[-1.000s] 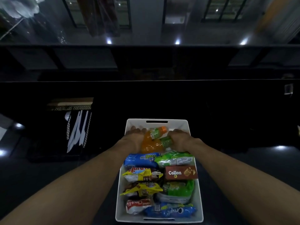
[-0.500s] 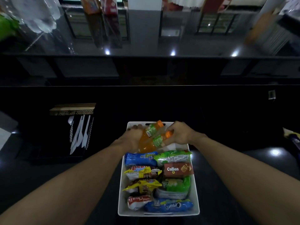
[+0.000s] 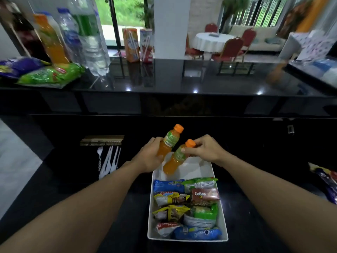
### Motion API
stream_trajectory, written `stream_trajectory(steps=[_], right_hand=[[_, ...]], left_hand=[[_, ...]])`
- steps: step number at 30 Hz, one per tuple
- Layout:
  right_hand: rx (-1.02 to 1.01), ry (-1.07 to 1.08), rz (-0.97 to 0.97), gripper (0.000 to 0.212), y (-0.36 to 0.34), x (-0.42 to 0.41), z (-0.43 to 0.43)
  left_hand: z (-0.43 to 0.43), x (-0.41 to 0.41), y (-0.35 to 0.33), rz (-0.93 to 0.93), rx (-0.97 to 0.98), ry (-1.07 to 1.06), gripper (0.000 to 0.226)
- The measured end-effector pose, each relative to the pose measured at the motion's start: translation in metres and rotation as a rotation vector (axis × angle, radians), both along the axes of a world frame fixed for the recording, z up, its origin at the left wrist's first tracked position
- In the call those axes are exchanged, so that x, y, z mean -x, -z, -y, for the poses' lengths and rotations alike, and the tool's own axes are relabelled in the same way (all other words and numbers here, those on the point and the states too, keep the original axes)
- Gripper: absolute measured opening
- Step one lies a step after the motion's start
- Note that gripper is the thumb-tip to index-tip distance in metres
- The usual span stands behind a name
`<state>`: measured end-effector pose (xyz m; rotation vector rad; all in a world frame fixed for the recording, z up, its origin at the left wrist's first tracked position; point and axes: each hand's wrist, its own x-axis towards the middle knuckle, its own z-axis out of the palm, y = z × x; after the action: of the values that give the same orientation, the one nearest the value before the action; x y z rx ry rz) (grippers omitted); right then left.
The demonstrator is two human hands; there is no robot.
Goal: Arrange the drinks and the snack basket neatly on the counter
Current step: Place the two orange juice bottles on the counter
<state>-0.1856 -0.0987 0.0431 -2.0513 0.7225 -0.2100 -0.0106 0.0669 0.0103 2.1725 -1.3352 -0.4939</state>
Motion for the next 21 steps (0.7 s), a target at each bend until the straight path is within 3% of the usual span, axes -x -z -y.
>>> stream_trajectory(steps=[3,6,13,21], right_hand=[[-0.051,0.023,0.092,0.033,-0.022,-0.006,-0.003],[-0.132,0.014,0.209,0.021,-0.048,-0.016,-0.006],[0.035,0.053,0.414,0.014,-0.116,-0.047,-0.009],[-0.052,0.052,0.632,0.012,-0.193,-0.091,-0.004]], left_hand=[[-0.012,-0.007,-0.025,-0.013,0.109,-0.003,0.054],[-0.023,-0.012,-0.053,-0.036,0.248,-0.022,0.052],[-0.031,-0.026,-0.113,0.046,0.470,-0.059,0.042],[-0.013,-0.060,-0.170,0.176,0.574,-0.170,0.044]])
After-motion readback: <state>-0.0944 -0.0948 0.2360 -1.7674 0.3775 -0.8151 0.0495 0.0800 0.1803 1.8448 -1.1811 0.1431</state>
